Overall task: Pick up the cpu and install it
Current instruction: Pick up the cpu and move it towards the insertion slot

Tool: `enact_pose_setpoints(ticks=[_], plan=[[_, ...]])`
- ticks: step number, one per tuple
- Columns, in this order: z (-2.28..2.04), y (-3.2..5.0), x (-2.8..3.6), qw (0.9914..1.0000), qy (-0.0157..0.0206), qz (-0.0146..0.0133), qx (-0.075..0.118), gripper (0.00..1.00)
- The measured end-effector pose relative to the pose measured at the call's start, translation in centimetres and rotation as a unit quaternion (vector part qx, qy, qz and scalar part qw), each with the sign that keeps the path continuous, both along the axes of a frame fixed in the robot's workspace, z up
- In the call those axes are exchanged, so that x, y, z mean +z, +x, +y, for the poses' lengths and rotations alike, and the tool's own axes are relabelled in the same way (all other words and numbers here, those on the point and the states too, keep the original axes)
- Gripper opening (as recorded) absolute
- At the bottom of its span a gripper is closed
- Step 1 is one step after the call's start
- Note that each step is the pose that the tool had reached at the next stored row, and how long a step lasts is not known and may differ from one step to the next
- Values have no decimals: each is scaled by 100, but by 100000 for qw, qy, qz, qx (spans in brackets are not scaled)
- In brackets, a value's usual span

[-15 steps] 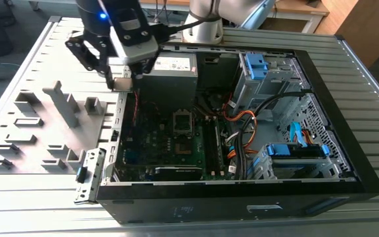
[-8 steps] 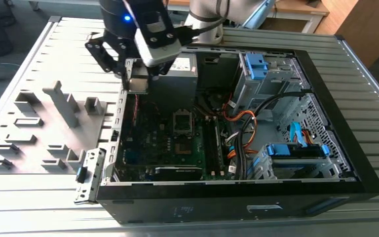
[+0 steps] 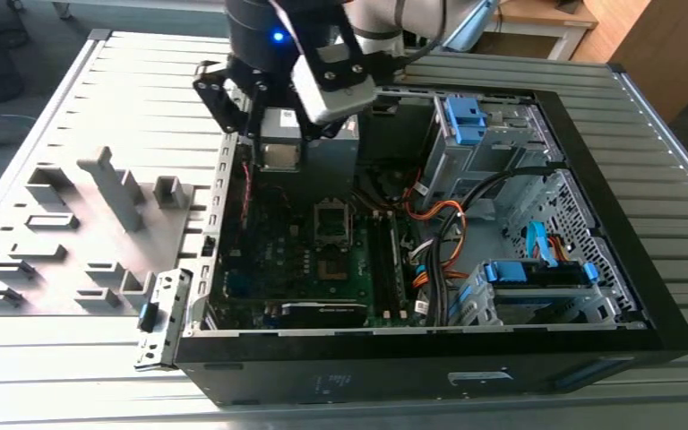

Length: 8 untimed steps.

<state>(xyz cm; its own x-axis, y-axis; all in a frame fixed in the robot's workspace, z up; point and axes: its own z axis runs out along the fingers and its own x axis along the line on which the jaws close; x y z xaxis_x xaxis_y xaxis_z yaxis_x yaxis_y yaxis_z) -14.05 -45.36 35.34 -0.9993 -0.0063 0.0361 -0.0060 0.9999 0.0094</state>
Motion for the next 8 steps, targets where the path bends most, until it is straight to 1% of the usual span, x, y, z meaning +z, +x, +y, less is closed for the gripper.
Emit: enact_pose_setpoints(ticks=[8], plan=[[-2, 243, 0, 100000, 3, 21, 1, 47]])
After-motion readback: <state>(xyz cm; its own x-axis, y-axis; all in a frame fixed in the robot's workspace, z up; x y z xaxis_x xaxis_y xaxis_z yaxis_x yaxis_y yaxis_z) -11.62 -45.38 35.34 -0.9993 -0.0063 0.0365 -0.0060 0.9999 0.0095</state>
